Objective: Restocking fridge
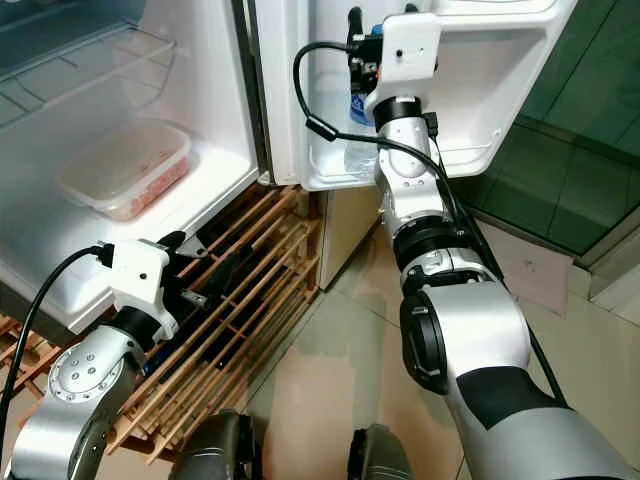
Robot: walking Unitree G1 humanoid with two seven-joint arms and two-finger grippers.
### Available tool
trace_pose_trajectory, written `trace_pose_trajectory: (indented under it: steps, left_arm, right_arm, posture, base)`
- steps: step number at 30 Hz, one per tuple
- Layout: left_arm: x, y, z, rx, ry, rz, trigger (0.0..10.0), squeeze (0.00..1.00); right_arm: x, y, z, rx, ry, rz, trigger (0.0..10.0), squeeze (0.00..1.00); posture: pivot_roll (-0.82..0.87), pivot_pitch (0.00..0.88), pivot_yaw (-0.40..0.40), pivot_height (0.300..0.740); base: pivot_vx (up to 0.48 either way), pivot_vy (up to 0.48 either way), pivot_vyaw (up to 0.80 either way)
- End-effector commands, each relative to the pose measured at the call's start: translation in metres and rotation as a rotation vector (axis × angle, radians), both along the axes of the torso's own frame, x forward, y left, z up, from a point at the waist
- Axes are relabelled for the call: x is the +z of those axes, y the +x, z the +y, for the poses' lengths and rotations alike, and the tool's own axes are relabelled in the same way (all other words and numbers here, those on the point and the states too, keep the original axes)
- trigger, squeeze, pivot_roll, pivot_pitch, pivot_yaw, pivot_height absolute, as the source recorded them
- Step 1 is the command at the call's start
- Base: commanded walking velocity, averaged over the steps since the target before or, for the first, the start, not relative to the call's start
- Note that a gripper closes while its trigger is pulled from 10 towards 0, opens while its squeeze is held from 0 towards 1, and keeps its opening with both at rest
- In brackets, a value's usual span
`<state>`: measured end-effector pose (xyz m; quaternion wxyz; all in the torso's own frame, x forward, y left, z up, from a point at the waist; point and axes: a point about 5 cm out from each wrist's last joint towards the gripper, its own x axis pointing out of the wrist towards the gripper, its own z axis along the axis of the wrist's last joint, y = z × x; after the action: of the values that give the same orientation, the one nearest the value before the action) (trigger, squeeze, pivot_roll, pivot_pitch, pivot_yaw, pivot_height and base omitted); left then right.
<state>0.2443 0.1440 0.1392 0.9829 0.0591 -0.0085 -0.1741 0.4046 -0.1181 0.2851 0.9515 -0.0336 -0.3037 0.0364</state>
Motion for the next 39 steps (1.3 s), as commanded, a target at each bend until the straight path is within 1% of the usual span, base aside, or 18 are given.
trace_pose_trajectory:
  steps: [1,2,11,14,17,18,20,23,25,26,29,30,32,33,34,35,36,39]
  left_arm:
    - [0.004,-0.002,-0.003,-0.020,0.004,-0.013,10.0,0.00]
    - [0.004,-0.001,-0.003,-0.020,0.003,-0.012,10.0,0.00]
    - [-0.006,0.010,-0.008,0.009,-0.029,0.013,10.0,0.00]
    - [-0.007,0.013,-0.012,0.008,-0.037,0.010,10.0,0.00]
    - [-0.011,0.020,-0.019,0.002,-0.049,0.013,10.0,0.00]
    - [-0.012,0.024,-0.023,-0.003,-0.056,0.012,10.0,0.00]
    - [-0.014,0.029,-0.025,-0.004,-0.057,0.014,10.0,0.00]
    - [-0.017,0.035,-0.029,-0.007,-0.060,0.015,10.0,0.00]
    - [-0.019,0.039,-0.028,0.008,-0.070,0.020,10.0,0.00]
    - [-0.019,0.039,-0.028,0.008,-0.070,0.020,10.0,0.00]
    - [-0.024,0.046,-0.017,0.092,-0.090,0.052,10.0,0.00]
    - [-0.024,0.046,-0.017,0.092,-0.090,0.052,10.0,0.00]
    - [-0.026,0.047,-0.014,0.094,-0.088,0.056,10.0,0.00]
    - [-0.026,0.047,-0.014,0.094,-0.088,0.056,10.0,0.00]
    - [-0.027,0.050,-0.013,0.106,-0.092,0.055,10.0,0.00]
    - [-0.027,0.050,-0.013,0.106,-0.092,0.055,10.0,0.00]
    - [-0.027,0.052,-0.013,0.111,-0.095,0.054,10.0,0.00]
    - [-0.031,0.053,-0.004,0.157,-0.090,0.073,10.0,0.00]
  right_arm:
    - [0.004,0.001,-0.003,-0.015,0.003,0.005,10.0,0.87]
    - [0.004,0.001,-0.003,-0.015,0.002,0.004,10.0,0.00]
    - [0.018,-0.005,0.003,0.030,0.034,-0.072,10.0,0.00]
    - [0.017,-0.007,0.004,0.036,0.045,-0.081,10.0,0.00]
    - [0.006,-0.013,0.004,0.042,0.064,-0.077,10.0,0.00]
    - [-0.007,-0.023,0.006,0.050,0.069,-0.073,10.0,0.00]
    - [-0.018,-0.029,0.006,0.054,0.067,-0.053,10.0,0.00]
    - [-0.037,-0.040,-0.001,0.043,0.084,-0.002,10.0,0.00]
    - [-0.057,-0.053,-0.008,0.027,0.078,0.053,10.0,0.00]
    - [-0.057,-0.053,-0.008,0.027,0.078,0.053,10.0,0.00]
    - [-0.112,-0.082,-0.029,-0.038,0.032,0.218,10.0,0.00]
    - [-0.112,-0.082,-0.029,-0.038,0.032,0.218,10.0,0.00]
    - [-0.143,-0.092,-0.046,-0.119,0.093,0.364,10.0,0.00]
    - [-0.143,-0.092,-0.046,-0.119,0.093,0.364,10.0,0.00]
    - [-0.173,-0.107,-0.060,-0.177,0.171,0.516,10.0,0.00]
    - [-0.173,-0.107,-0.060,-0.177,0.171,0.516,10.0,0.00]
    - [-0.183,-0.113,-0.065,-0.198,0.190,0.564,10.0,0.00]
    - [-0.230,-0.140,-0.088,-0.245,0.146,0.754,10.0,0.00]
  posture:
    - [0.15,0.151,0.018,0.693]
    - [0.15,0.151,0.018,0.693]
    - [0.11,0.094,-0.017,0.693]
    - [0.09,0.077,-0.029,0.693]
    - [0.06,0.037,-0.051,0.693]
    - [0.05,0.024,-0.056,0.693]
    - [0.04,0.000,-0.060,0.693]
    - [0.02,0.000,-0.063,0.693]
    - [0.02,0.000,-0.062,0.693]
    - [0.02,0.000,-0.062,0.693]
    - [-0.01,0.000,-0.051,0.693]
    - [-0.01,0.000,-0.051,0.693]
    - [-0.01,0.000,-0.040,0.693]
    - [-0.01,0.000,-0.040,0.693]
    - [-0.02,0.000,-0.036,0.693]
    - [-0.02,0.000,-0.036,0.693]
    - [-0.02,0.000,-0.035,0.693]
    - [-0.04,0.000,-0.026,0.693]
  base:
    - [0.000,0.000,0.00]
    - [0.000,0.000,0.00]
    - [0.000,0.000,0.00]
    - [0.000,0.000,0.00]
    - [0.000,0.000,0.00]
    - [0.000,0.000,0.00]
    - [0.000,0.000,0.00]
    - [0.000,0.000,0.00]
    - [0.000,0.000,0.00]
    - [0.000,0.000,0.00]
    - [0.000,0.000,0.00]
    - [0.000,0.000,0.00]
    - [0.000,0.000,0.00]
    - [0.000,0.000,0.00]
    - [0.000,0.000,0.00]
    - [0.000,0.000,0.00]
    - [0.000,0.000,0.00]
    - [0.000,0.000,0.00]
